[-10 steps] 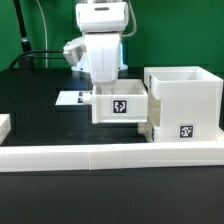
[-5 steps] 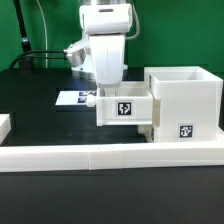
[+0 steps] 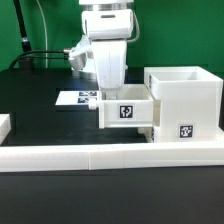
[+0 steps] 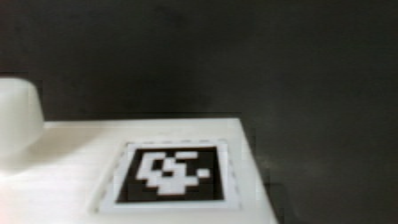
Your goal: Assemble drawer
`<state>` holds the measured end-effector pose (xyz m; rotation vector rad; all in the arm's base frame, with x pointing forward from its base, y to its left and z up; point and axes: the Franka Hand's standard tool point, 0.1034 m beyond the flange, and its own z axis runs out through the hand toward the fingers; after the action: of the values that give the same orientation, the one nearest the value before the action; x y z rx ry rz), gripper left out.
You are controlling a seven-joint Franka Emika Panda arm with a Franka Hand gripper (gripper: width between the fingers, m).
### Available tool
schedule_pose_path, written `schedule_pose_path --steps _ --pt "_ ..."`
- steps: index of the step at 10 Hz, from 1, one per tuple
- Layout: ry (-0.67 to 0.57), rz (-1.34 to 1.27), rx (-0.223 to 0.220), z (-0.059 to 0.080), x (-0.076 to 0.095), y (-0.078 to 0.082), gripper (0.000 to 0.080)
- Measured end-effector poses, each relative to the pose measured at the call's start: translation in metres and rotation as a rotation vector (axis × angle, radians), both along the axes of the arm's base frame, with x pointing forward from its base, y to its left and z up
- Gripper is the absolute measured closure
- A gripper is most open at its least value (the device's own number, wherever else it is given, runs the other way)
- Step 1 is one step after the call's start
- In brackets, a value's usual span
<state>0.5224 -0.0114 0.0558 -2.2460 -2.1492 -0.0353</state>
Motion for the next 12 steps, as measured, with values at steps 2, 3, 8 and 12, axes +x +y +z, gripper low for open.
schedule_pose_path --steps 2,3,8,12 --pt "-0.001 0.014 -0.004 0.0001 0.0004 0.0018 0.0755" --pt "-0.003 0.033 -0.010 0.0006 0.0016 0.0052 0.0755" --pt "-0.002 0.034 -0.011 0.0000 0.0016 0.0056 0.0755" --pt "-0.013 0.011 -0.014 -0.0016 0.0013 0.0053 0.0755"
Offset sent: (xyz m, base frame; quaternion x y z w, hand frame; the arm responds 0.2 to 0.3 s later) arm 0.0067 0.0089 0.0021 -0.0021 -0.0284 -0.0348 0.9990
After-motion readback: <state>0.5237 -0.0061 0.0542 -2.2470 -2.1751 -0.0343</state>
